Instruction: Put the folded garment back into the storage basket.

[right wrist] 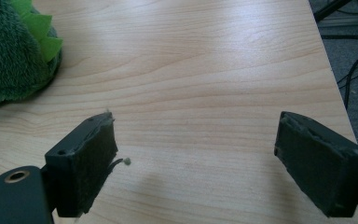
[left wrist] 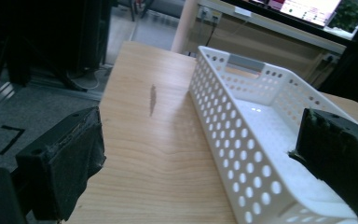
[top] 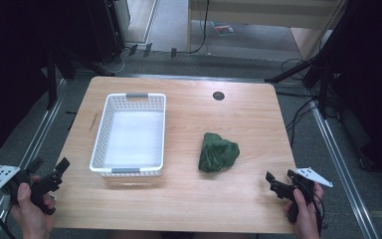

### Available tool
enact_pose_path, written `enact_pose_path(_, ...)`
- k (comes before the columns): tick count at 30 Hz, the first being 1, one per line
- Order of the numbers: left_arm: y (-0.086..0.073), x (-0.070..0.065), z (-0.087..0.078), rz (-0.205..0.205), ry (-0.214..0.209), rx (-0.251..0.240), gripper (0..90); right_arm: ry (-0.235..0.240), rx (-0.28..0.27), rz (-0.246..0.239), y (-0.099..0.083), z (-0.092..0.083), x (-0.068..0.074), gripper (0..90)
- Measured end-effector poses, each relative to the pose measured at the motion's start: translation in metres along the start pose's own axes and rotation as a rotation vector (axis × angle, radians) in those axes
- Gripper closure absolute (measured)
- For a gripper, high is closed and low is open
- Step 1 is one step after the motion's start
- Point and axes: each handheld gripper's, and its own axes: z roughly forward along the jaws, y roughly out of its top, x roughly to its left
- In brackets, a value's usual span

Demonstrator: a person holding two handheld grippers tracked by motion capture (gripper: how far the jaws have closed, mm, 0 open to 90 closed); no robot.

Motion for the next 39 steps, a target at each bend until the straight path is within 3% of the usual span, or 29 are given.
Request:
enact_pose_path(4,0.008,-0.013,-0.001,0.025,-0.038,0.008,1.7,-0.001,0.000,0.000,0.000,0.000,0.000,13.0)
enact_pose_path(19,0.017,-0.051,0.002,0.077,-0.075,0.022,0.0,-0.003,0.004,0.004,0.000,0.000,0.000,13.0)
enact_pose_path(22,0.016,-0.062,0.007,0.087,-0.093,0.039,0.0,-0.004,0.003,0.008,0.000,0.000,0.000,13.0)
enact_pose_path(25,0.015,-0.071,0.013,0.071,-0.107,0.058,0.0,-0.002,0.002,0.021,0.000,0.000,-0.001,13.0)
enact_pose_path(31,0.016,-0.090,0.021,0.101,-0.119,0.094,0.0,-0.004,0.000,0.014,0.000,0.000,-0.001,13.0)
enact_pose_path(39,0.018,-0.134,0.043,0.115,-0.174,0.134,0.0,-0.005,-0.004,0.019,0.000,0.000,-0.002,13.0)
